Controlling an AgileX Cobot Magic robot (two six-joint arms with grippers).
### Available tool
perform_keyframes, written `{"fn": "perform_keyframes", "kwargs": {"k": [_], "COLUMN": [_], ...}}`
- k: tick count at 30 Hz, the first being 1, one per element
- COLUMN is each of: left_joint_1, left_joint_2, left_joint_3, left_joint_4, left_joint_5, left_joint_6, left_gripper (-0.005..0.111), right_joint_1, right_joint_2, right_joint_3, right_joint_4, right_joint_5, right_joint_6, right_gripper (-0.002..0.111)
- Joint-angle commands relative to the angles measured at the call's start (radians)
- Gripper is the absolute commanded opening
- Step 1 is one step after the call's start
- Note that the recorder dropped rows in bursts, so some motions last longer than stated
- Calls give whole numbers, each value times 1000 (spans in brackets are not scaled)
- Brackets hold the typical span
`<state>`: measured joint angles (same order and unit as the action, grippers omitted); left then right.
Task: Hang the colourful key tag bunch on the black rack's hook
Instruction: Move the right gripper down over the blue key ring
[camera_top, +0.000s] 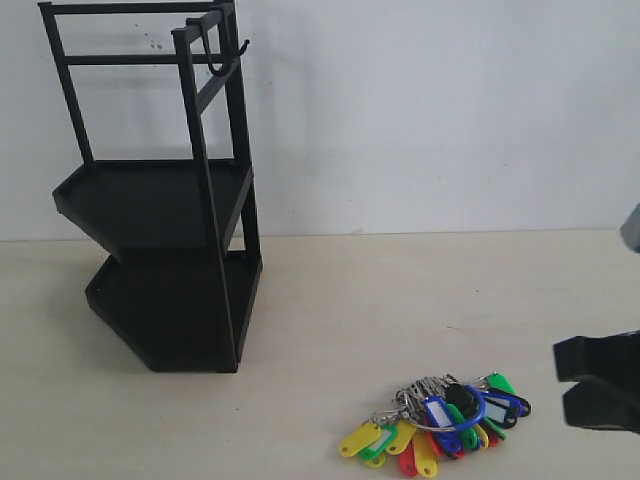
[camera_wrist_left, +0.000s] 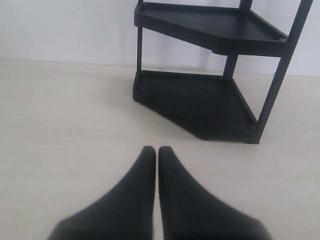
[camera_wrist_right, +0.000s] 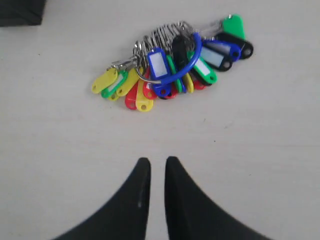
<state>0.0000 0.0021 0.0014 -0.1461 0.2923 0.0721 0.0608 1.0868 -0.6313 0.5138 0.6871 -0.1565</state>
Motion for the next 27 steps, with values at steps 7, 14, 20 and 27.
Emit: {"fn": "perform_keyframes", "kwargs": {"k": [7,14,20,27], "left_joint_1": [-1,-1,-1,-1], "left_joint_2": [-2,-2,-2,-2], "left_joint_3": [-1,-1,-1,-1], "left_joint_4": [5,5,5,5], "left_joint_5": [-8,-8,-8,-8], "left_joint_6": [3,3,3,3], "left_gripper": [4,4,4,4], "right_joint_1": [72,101,101,101], "right_joint_2": [338,476,540,552], "right_joint_3": [-5,-11,-11,-59], "right_joint_4": [232,352,401,435], "right_joint_5": [-251,-382,-453,-416], "right_joint_6": [-92,-92,-96,-104], "right_gripper": [48,48,48,48]}}
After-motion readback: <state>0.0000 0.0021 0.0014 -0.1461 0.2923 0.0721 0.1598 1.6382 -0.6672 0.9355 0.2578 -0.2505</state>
